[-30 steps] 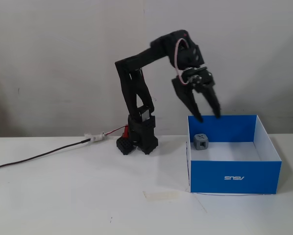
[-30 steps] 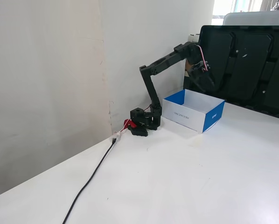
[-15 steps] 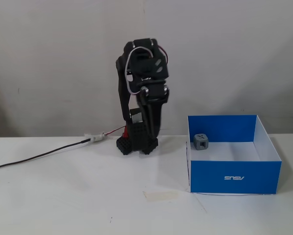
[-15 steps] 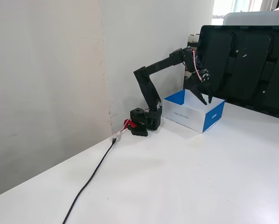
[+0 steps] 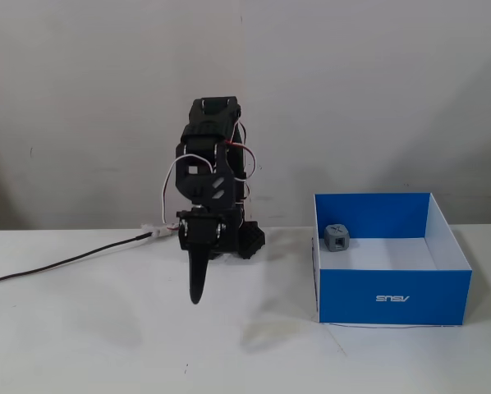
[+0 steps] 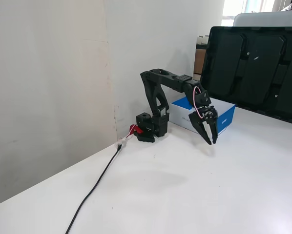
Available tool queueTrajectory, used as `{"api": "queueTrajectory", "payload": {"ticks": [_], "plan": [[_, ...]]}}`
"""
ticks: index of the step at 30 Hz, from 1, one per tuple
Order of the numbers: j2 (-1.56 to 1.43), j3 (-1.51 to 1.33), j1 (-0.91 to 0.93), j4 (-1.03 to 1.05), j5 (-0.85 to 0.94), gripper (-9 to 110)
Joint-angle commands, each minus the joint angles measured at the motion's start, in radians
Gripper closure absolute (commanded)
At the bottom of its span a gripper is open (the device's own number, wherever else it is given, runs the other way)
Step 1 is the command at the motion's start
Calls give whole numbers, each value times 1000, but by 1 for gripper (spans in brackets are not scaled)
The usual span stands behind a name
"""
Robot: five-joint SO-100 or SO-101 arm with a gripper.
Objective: Pick the gray block and keep it in the box.
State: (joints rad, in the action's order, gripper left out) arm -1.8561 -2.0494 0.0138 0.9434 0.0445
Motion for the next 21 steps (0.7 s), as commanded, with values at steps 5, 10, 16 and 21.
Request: {"api": "queueTrajectory", "payload": {"ticks": [5,10,16,21], "plan": [[-109,-155,-35,-132,-6,101],[-143,-264,-26,-198,-9,101],[-416,-532,-6,-347,-9,101],[-703,-710,-2,-304,-9,101]]}}
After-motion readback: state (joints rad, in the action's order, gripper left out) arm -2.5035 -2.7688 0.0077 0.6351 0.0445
